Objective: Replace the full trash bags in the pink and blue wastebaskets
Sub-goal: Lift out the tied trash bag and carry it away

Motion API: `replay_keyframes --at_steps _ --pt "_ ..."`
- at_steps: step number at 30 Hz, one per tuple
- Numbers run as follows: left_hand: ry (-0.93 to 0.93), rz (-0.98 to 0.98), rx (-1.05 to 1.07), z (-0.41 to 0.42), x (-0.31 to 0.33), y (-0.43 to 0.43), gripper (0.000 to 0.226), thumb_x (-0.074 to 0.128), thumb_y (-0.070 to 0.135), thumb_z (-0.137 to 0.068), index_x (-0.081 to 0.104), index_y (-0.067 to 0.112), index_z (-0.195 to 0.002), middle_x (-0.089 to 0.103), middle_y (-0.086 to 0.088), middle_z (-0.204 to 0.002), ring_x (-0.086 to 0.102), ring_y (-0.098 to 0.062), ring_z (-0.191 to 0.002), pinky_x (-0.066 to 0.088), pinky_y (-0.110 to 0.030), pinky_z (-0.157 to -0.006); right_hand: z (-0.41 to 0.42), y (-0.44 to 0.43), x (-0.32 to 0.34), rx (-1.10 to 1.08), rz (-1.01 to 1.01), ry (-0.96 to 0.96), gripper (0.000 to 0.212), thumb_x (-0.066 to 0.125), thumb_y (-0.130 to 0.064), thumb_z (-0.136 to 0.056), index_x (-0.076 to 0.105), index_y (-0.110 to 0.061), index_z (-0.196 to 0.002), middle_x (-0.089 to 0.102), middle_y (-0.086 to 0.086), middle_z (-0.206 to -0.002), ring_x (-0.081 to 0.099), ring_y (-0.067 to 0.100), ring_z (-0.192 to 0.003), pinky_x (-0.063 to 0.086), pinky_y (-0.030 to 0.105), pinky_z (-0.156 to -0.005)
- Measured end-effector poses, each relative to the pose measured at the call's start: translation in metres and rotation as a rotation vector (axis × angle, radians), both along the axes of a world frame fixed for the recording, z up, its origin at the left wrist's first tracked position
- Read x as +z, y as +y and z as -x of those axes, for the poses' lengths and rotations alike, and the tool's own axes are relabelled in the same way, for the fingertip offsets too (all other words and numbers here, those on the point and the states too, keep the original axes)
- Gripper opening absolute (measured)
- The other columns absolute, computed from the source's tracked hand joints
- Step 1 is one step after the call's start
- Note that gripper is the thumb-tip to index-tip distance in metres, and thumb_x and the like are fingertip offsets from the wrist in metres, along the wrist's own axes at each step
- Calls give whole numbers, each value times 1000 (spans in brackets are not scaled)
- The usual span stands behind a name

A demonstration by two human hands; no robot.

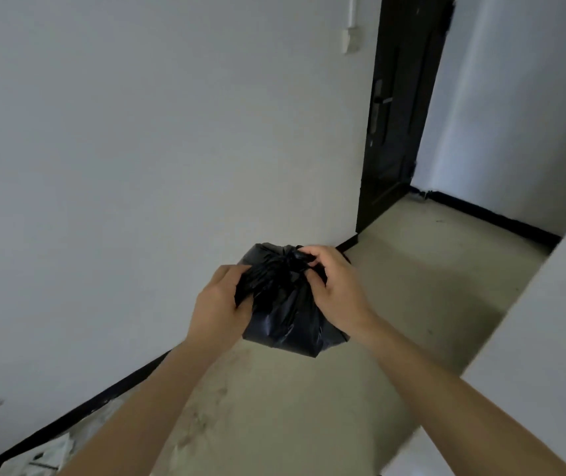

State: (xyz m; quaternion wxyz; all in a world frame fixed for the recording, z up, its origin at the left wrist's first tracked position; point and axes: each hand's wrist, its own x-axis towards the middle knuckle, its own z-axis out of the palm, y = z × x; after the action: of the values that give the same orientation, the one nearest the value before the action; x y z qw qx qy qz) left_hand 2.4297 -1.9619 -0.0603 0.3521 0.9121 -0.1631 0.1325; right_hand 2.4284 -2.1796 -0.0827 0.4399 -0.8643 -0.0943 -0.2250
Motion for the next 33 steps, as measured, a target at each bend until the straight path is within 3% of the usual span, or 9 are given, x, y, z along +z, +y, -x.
replay_keyframes --at_steps 5,10,12,16,21,25,30,33 --pt "-22 -73 26 -126 22 -7 38 64 1 -83 63 12 -119 61 -2 -116 61 -23 -94 43 -27 -78 -135 -3 16 24 -32 7 36 57 -3 -96 58 -20 -128 58 -8 -116 56 -5 -100 39 4 -89" --pt "-20 -31 23 -265 19 -11 40 65 -2 -82 63 12 -119 62 1 -113 55 -12 -89 35 -8 -73 -266 -15 21 45 14 5 35 57 -5 -97 57 -21 -128 57 -8 -116 54 -7 -102 39 5 -91" --pt "-14 -6 -19 -320 7 -21 41 64 -5 -82 63 10 -119 62 0 -113 56 -13 -90 38 -12 -74 -314 -25 13 16 53 15 36 57 -4 -97 58 -19 -129 57 -6 -115 52 -11 -99 37 3 -90" --pt "-1 -27 -155 -416 -7 -59 40 66 -7 -79 64 6 -117 63 -6 -112 61 -23 -91 42 -24 -76 -385 -58 2 -88 79 57 37 55 0 -97 57 -16 -130 59 0 -116 53 -1 -98 36 2 -88" --pt "80 -50 -326 -510 -8 -127 36 66 0 -82 66 12 -116 63 -1 -109 58 -13 -88 36 -5 -73 -440 -125 -7 -264 57 97 33 56 -1 -95 59 -17 -124 58 -6 -113 51 -14 -99 35 1 -87" --pt "113 -110 -440 -574 -35 -186 34 67 1 -83 66 11 -116 64 -4 -109 59 -13 -87 35 -1 -75 -489 -180 -46 -342 13 135 27 57 -1 -94 61 -18 -115 58 -9 -107 52 -14 -98 36 1 -86" --pt "310 -147 -295 -653 -105 -253 36 64 1 -81 66 13 -115 65 -7 -112 62 -27 -97 38 -20 -78 -571 -239 -121 -284 -22 259 21 56 -3 -94 59 -18 -109 56 -10 -104 51 -10 -94 37 3 -84" --pt "476 -163 -128 -695 -143 -289 38 61 -2 -79 67 13 -114 69 -10 -112 62 -30 -102 39 -23 -81 -611 -264 -163 -251 -18 360 18 57 -4 -93 59 -14 -107 60 -2 -106 57 12 -96 47 24 -85"
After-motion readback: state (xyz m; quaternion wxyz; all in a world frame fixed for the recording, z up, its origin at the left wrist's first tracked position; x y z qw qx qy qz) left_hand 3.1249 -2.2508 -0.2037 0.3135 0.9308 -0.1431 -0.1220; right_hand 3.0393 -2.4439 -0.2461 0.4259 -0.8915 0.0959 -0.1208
